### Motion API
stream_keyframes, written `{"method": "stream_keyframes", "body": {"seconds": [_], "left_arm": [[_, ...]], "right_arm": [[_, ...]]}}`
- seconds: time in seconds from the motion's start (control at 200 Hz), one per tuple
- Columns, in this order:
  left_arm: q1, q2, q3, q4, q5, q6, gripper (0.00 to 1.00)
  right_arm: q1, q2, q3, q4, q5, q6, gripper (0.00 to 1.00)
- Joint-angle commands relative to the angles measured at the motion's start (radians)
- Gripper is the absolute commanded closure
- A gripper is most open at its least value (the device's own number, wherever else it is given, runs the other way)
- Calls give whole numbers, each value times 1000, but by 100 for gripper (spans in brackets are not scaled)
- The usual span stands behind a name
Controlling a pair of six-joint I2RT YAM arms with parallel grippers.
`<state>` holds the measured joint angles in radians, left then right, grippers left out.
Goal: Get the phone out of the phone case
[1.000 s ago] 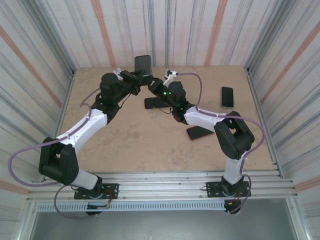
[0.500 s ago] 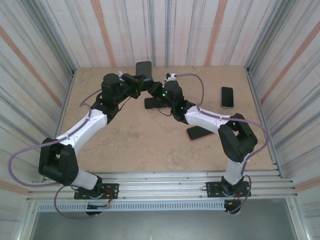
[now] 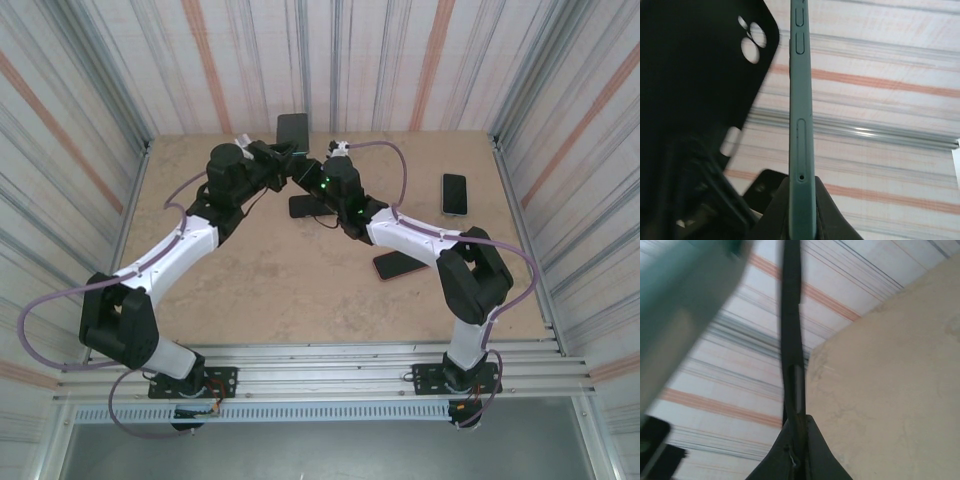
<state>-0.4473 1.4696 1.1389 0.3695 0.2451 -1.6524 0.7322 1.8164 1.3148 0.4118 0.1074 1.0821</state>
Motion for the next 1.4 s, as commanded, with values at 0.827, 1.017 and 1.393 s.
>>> {"method": "stream_keyframes", "body": {"seconds": [0.827, 1.017, 1.393], "left_arm": [[409, -102, -263, -18, 431, 456, 98], [466, -52, -379, 81, 439, 514, 98], [574, 140, -481, 252, 513, 610, 96]], "right_arm": [[20, 29, -145, 100, -9, 174, 100], [52, 79, -130, 104, -5, 213, 100], [100, 205, -48, 87, -13, 262, 100]]}}
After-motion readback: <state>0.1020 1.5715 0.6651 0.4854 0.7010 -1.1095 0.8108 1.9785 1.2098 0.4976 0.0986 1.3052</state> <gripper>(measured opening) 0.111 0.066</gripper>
